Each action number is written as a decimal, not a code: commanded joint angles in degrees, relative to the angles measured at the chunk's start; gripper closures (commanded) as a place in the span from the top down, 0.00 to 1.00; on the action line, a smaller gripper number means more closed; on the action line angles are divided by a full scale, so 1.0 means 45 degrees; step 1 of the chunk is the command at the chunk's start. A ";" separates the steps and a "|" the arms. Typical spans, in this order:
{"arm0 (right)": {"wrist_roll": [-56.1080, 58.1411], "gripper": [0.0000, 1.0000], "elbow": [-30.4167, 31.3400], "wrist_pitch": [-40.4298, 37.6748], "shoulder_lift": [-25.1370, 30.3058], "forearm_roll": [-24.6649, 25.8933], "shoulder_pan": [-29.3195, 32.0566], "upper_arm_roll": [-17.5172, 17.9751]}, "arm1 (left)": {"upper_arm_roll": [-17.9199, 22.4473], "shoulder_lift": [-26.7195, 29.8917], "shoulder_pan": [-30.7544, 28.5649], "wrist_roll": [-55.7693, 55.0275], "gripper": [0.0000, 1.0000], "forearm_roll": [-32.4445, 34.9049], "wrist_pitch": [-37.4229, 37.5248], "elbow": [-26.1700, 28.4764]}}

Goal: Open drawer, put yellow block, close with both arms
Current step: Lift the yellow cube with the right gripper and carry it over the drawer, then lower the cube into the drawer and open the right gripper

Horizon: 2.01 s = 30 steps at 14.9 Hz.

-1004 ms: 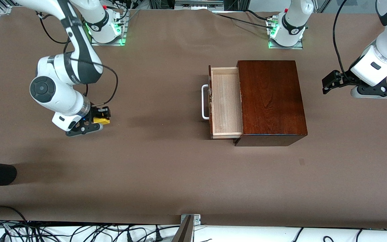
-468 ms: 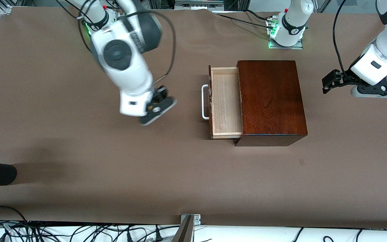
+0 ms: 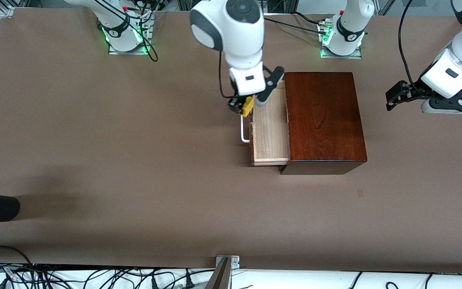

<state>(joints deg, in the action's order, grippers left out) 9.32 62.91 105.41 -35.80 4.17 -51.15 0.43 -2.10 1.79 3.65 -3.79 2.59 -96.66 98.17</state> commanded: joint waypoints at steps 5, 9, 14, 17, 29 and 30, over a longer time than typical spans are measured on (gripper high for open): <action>0.1755 0.00 -0.0738 0.1591 -0.1437 0.1026 -0.1209 -0.0173 | -0.0100 0.0051 0.0010 0.0060 1.00 -0.0165 0.0269 -0.0195; 0.2809 0.00 -0.0699 0.2065 -0.1869 0.0988 -0.1328 -0.0154 | -0.0100 0.0051 0.0069 0.0020 1.00 -0.0165 0.0328 -0.0214; 0.3748 0.00 -0.0504 0.2025 -0.2414 0.0870 -0.1328 -0.0134 | -0.0413 0.0032 0.0069 -0.0056 1.00 -0.0204 0.0873 -0.0408; 0.3788 0.00 -0.0503 0.2102 -0.2669 0.0851 -0.1308 -0.0134 | -0.0471 0.0012 0.0088 -0.0077 1.00 -0.0204 0.1264 -0.0488; 0.3944 0.99 -0.0484 0.2435 -0.3295 0.0949 -0.1269 -0.0154 | -0.0608 0.0012 0.0069 -0.0076 1.00 -0.0204 0.1442 -0.0507; 0.3789 1.00 -0.0523 0.2377 -0.3256 0.0929 -0.1269 -0.0154 | -0.0608 0.0012 0.0069 -0.0077 1.00 -0.0224 0.1442 -0.0507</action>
<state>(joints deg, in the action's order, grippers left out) 26.24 61.94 116.60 -49.50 8.02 -56.75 0.05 -4.73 1.79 3.90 -3.93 2.59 -91.49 97.09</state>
